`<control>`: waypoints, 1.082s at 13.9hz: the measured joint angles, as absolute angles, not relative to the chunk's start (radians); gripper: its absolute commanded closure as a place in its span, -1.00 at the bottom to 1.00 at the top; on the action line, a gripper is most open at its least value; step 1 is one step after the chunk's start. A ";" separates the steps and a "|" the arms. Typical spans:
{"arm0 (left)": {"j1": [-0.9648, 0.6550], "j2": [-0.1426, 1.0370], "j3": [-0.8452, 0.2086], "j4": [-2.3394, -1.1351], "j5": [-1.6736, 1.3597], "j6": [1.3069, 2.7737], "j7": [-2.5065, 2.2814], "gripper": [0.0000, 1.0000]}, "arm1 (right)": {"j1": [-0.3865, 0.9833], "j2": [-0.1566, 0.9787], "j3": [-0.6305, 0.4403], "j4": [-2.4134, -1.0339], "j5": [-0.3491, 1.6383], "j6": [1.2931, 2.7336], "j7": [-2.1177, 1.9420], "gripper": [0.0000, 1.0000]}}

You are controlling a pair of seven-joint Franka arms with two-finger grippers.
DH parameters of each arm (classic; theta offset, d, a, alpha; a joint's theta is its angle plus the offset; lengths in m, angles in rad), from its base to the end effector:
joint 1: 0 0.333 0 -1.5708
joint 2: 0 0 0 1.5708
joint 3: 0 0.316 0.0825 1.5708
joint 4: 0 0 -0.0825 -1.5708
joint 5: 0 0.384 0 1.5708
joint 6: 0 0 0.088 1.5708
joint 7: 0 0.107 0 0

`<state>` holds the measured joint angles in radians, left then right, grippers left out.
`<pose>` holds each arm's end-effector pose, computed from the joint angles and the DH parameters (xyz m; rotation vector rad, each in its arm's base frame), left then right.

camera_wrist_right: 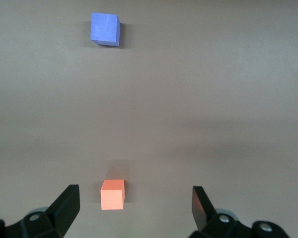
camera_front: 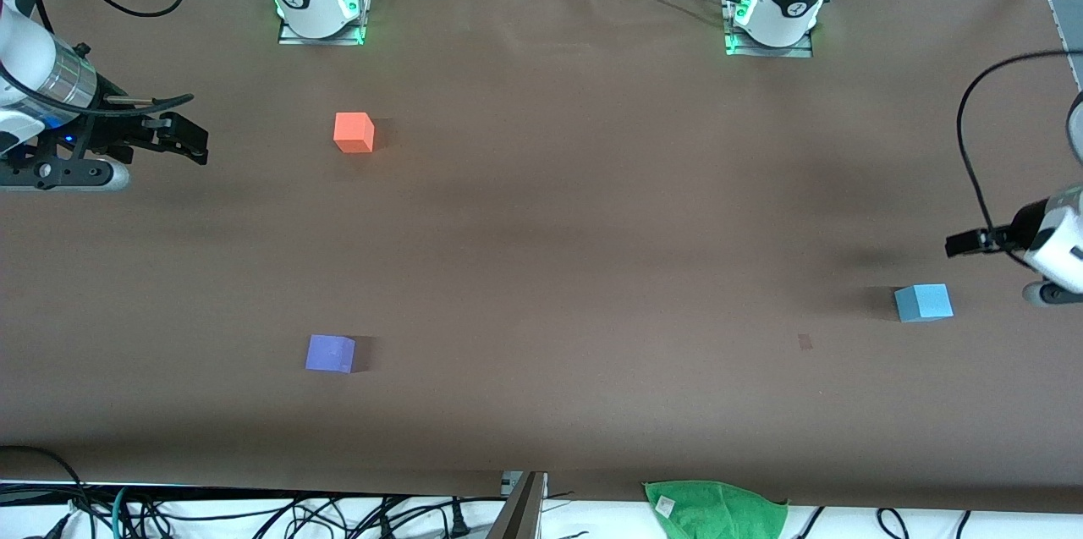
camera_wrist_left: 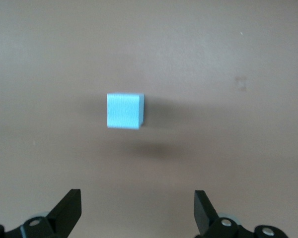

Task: Place blue block between orange and purple blocks
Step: 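Move the open left gripper down over the light-blue cube, then close the left gripper on the light-blue cube and lift it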

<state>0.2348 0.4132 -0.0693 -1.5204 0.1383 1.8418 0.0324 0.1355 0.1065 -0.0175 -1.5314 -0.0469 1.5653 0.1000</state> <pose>0.6567 0.1271 0.4165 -3.0404 -0.1438 0.1527 0.5808 0.0643 0.5820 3.0834 0.0300 -0.1031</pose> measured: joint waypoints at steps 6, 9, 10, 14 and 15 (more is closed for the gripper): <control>0.305 0.632 -0.068 -1.519 0.139 2.155 0.136 -1.00 | 0.135 0.107 -0.018 -1.531 -0.047 1.565 0.100 -1.00; 0.305 0.704 -0.070 -1.518 0.139 2.243 0.144 -1.00 | 0.135 0.107 -0.017 -1.531 -0.047 1.565 0.100 -1.00; 0.305 0.720 -0.070 -1.519 0.139 2.250 0.151 -1.00 | 0.135 0.107 -0.017 -1.531 -0.047 1.565 0.100 -1.00; 0.329 0.745 -0.068 -1.523 0.140 2.252 0.200 -1.00 | 0.135 0.107 -0.017 -1.531 -0.047 1.565 0.100 -1.00; 0.336 0.752 -0.069 -1.527 0.140 2.251 0.204 -1.00 | 0.135 0.107 -0.017 -1.531 -0.047 1.565 0.100 -1.00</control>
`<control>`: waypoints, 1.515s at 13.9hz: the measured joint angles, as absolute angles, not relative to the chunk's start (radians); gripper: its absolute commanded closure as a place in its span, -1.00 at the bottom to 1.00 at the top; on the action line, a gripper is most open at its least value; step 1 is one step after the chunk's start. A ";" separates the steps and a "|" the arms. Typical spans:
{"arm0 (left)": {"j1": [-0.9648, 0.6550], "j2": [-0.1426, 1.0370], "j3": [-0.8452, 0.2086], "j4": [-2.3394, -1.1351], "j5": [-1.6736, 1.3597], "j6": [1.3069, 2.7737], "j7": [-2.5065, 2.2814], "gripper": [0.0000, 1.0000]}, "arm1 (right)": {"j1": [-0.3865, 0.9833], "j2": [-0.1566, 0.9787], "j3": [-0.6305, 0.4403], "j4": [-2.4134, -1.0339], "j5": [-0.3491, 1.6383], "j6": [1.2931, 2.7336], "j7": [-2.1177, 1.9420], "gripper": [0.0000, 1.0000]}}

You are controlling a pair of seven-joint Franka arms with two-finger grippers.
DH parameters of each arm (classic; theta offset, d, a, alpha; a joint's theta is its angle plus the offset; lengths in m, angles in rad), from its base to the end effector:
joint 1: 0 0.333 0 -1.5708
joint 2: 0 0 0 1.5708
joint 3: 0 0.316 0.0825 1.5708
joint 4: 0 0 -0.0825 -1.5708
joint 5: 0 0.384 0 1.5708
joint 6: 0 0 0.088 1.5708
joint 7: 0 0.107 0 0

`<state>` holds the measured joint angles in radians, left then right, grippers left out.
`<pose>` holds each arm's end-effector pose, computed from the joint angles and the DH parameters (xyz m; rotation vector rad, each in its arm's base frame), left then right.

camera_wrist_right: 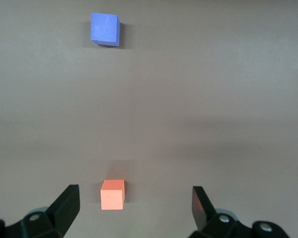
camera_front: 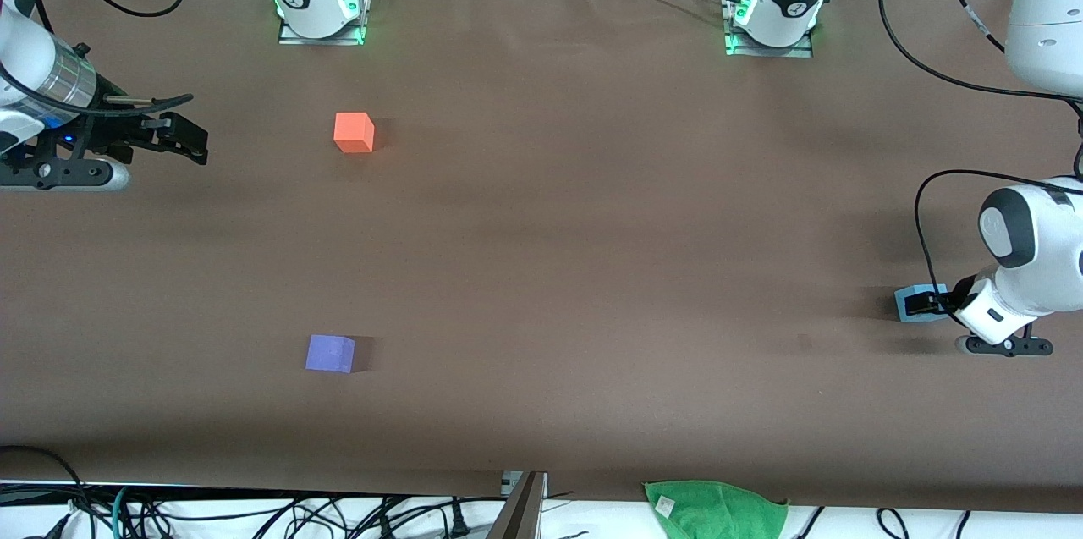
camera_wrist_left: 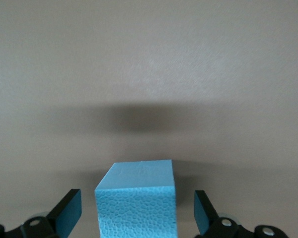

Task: Place blue block between orange and purple blocks
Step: 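Close the left gripper on the light-blue cube and lift it, then carry the blue cube with the left gripper toward the table middle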

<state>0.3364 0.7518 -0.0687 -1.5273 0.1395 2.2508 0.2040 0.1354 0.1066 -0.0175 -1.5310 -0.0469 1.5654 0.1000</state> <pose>0.6784 0.1977 0.2119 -3.0885 0.0118 0.0600 0.5808 0.0643 0.5822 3.0835 0.0299 -0.1025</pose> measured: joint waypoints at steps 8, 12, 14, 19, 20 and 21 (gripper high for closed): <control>0.354 0.765 -0.077 -1.551 0.139 2.251 0.205 0.72 | 0.135 0.107 -0.017 -1.531 -0.047 1.565 0.100 -1.00; 0.354 0.704 -0.137 -1.525 0.139 2.152 0.204 0.83 | 0.135 0.107 -0.017 -1.531 -0.047 1.565 0.100 -1.00; 0.353 0.616 -0.228 -1.513 0.139 2.001 0.200 0.83 | 0.135 0.107 -0.017 -1.531 -0.047 1.566 0.100 -1.00; 0.326 0.501 -0.534 -1.499 0.137 1.763 -0.131 0.73 | 0.135 0.107 -0.018 -1.531 -0.047 1.566 0.100 -1.00; 0.296 0.504 -0.578 -1.499 0.137 1.758 -0.228 0.73 | 0.135 0.107 -0.018 -1.531 -0.047 1.566 0.100 -1.00; 0.243 0.512 -0.602 -1.500 0.137 1.757 -0.317 0.73 | 0.135 0.107 -0.017 -1.531 -0.047 1.566 0.100 -1.00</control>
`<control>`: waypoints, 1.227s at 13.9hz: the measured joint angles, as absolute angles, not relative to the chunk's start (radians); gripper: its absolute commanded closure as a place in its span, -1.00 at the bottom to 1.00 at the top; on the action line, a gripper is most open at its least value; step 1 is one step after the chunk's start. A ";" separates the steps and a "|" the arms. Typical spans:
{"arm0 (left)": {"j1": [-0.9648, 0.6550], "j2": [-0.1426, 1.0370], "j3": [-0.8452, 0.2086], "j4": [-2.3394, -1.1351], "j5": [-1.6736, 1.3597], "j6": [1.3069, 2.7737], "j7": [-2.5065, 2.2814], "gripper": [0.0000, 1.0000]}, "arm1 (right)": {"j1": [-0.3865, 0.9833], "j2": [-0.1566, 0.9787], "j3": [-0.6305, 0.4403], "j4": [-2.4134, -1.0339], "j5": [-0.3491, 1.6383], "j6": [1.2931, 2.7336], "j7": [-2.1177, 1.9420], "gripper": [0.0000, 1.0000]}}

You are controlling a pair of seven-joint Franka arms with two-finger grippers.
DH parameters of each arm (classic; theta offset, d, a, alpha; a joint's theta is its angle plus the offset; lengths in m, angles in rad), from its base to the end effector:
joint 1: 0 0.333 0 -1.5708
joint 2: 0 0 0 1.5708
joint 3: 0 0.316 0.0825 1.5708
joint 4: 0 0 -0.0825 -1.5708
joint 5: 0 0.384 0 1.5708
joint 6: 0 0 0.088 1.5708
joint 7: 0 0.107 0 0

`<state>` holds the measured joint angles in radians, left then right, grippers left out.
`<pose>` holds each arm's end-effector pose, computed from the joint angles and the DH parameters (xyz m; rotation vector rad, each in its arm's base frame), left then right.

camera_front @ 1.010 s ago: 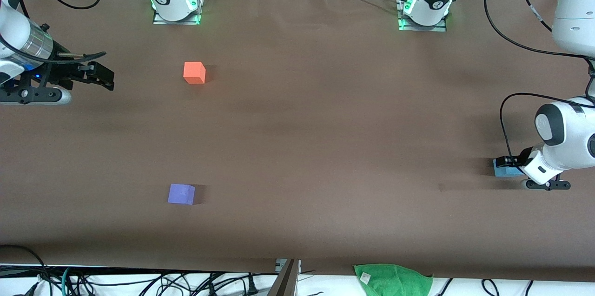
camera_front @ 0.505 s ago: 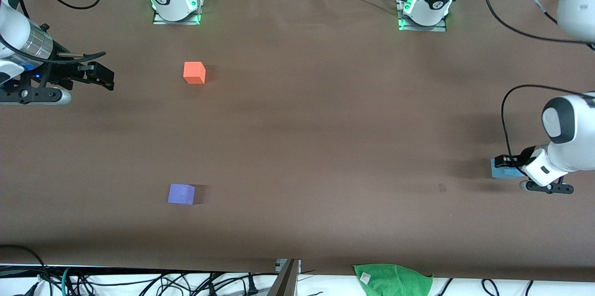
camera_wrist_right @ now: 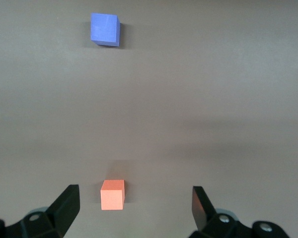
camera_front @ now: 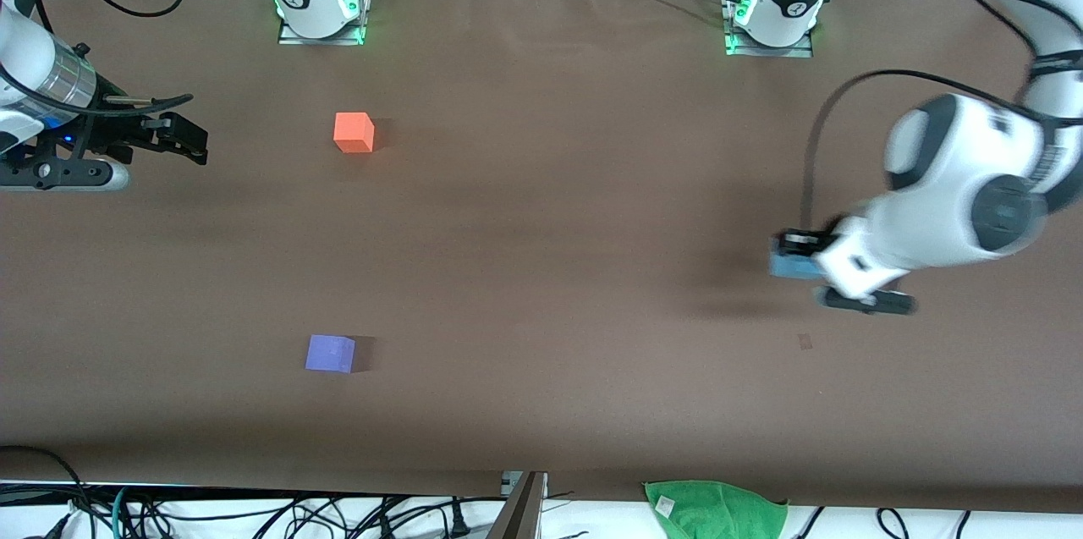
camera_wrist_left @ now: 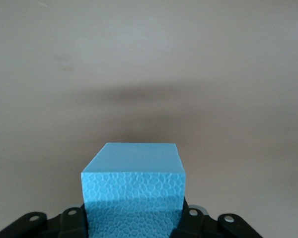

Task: Place blue block between orange and purple blocks
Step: 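Carry the blue cube with the left gripper toward the table middle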

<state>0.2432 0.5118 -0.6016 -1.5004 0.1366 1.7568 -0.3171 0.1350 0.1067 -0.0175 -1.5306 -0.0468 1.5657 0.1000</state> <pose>0.6443 -0.1634 0.3995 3.0346 -0.0619 -0.3154 0.5809 0.0640 0.5823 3.0837 0.0292 -0.1016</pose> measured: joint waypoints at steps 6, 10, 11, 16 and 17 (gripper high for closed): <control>-0.127 0.671 -0.600 -1.502 0.139 1.996 -0.587 0.74 | 0.137 0.107 -0.012 -1.531 -0.047 1.566 0.100 -1.00; -0.385 0.763 -0.415 -1.500 0.140 2.152 -0.708 0.73 | 0.140 0.107 -0.008 -1.531 -0.047 1.571 0.100 -1.00; -0.441 0.778 -0.367 -1.500 0.140 2.174 -0.733 0.68 | 0.140 0.109 -0.008 -1.531 -0.045 1.583 0.100 -1.00; -0.534 0.820 -0.278 -1.497 0.140 2.279 -0.797 -1.00 | 0.141 0.148 -0.008 -1.532 -0.036 1.627 0.100 -1.00; -0.532 0.820 -0.275 -1.493 0.140 2.279 -0.797 -1.00 | 0.141 0.159 -0.007 -1.532 -0.035 1.633 0.100 -1.00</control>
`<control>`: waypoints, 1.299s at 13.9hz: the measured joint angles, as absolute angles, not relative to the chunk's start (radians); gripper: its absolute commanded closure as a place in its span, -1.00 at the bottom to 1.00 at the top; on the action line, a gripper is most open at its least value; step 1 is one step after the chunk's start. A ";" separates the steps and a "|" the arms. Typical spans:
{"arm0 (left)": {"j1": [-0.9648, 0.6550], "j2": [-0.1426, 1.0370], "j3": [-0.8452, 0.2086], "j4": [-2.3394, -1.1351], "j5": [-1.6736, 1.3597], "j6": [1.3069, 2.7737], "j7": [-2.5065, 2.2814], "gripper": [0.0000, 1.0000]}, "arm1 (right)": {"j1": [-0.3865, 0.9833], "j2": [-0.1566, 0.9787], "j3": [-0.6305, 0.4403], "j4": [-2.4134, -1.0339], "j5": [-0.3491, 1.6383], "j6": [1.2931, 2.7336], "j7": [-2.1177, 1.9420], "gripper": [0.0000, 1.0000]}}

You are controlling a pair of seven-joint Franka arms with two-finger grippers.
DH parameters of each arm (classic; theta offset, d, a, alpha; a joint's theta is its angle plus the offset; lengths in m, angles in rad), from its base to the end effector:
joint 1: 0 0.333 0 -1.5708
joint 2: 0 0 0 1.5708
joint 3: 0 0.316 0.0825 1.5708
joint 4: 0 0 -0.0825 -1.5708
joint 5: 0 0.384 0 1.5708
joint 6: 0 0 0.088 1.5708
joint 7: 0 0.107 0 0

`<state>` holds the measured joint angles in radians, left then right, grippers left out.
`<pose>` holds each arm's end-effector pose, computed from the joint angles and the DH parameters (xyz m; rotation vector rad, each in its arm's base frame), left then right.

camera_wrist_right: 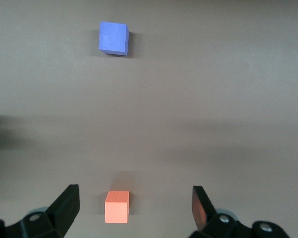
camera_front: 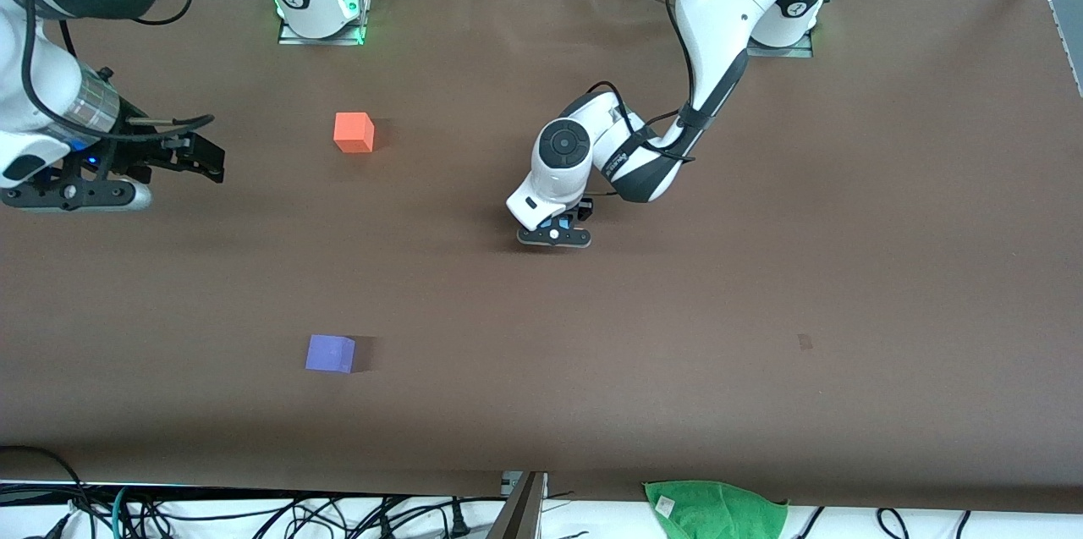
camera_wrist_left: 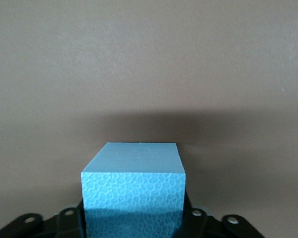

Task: Place blue block between orange and purple blocks
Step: 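Carry the blue cube with the left gripper toward the table middle, then set the blue cube down with the left gripper while the right gripper approaches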

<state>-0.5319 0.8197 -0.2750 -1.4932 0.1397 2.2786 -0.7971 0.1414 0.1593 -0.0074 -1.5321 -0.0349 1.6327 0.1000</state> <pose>0.5191 -0.4898 0.1956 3.0754 -0.0273 -0.1064 0.5993 0.0775 0.5557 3.0974 0.0577 -0.0838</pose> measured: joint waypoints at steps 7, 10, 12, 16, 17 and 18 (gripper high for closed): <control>-0.522 0.760 -0.274 -1.456 0.139 2.188 -0.799 -1.00 | 0.175 0.273 -0.002 -1.533 -0.032 1.680 0.100 -1.00; -0.502 0.610 -0.278 -1.433 0.139 1.979 -0.793 -1.00 | 0.220 0.345 -0.002 -1.534 -0.035 1.691 0.100 -1.00; -0.488 0.497 -0.274 -1.431 0.140 1.833 -0.751 -1.00 | 0.227 0.365 -0.002 -1.533 -0.028 1.701 0.100 -1.00; -0.312 0.315 -0.269 -1.430 0.128 1.640 -0.530 -1.00 | 0.282 0.376 0.000 -1.531 0.057 1.738 0.183 -1.00; -0.250 0.280 -0.267 -1.430 0.120 1.592 -0.476 -1.00 | 0.316 0.388 0.002 -1.532 0.064 1.761 0.232 -1.00; -0.195 0.253 -0.263 -1.429 0.116 1.543 -0.442 -1.00 | 0.359 0.403 0.003 -1.532 0.069 1.788 0.287 -1.00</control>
<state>-0.1951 0.2531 -0.2634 -1.4290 0.1158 1.5426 -0.4424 0.3586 0.4026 0.0030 -1.5323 0.0694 1.7878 0.2872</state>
